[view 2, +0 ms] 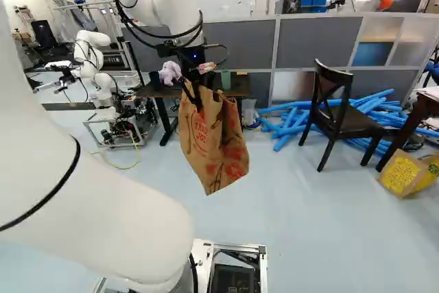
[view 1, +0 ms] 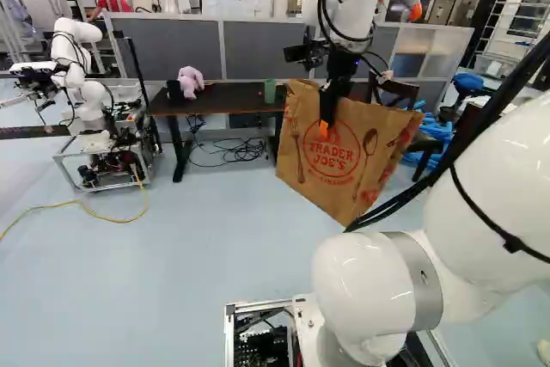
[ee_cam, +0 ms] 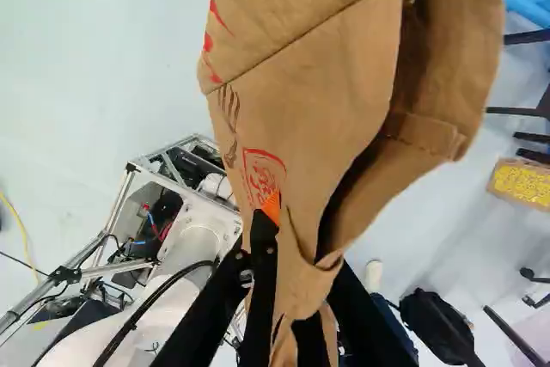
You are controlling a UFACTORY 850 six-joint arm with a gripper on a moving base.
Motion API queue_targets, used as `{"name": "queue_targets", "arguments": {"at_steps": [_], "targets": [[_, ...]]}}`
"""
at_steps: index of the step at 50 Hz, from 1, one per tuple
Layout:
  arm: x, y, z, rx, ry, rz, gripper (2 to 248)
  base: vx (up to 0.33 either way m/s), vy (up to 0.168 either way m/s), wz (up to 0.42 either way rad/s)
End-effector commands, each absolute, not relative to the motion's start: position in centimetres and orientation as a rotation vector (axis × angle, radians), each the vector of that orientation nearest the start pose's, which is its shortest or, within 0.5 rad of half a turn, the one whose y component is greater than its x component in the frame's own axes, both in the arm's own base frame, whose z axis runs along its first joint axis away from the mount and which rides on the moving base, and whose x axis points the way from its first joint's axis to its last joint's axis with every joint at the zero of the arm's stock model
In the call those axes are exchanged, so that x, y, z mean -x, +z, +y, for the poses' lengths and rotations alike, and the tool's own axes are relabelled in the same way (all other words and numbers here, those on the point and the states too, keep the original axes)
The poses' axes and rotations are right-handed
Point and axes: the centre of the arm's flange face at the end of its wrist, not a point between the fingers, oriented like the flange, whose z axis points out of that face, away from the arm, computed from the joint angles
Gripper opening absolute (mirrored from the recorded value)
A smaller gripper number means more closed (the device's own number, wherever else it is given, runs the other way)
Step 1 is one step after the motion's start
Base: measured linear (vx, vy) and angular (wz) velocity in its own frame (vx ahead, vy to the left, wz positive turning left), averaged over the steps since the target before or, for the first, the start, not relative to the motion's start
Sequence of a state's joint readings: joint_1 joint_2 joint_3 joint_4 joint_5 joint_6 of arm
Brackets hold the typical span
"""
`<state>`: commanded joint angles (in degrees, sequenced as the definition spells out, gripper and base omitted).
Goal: Pick up the bag on the ground and place it on the table
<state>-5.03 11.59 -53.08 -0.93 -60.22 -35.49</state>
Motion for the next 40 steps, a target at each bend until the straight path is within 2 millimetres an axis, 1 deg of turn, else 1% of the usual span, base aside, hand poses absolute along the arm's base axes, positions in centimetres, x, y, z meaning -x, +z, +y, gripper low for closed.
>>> {"name": "queue_targets", "arguments": {"at_steps": [40], "targets": [[-37.63, 60.96, -3.44, 3.065, -0.108, -0.847, 21, 0.169, -0.001, -0.013]]}}
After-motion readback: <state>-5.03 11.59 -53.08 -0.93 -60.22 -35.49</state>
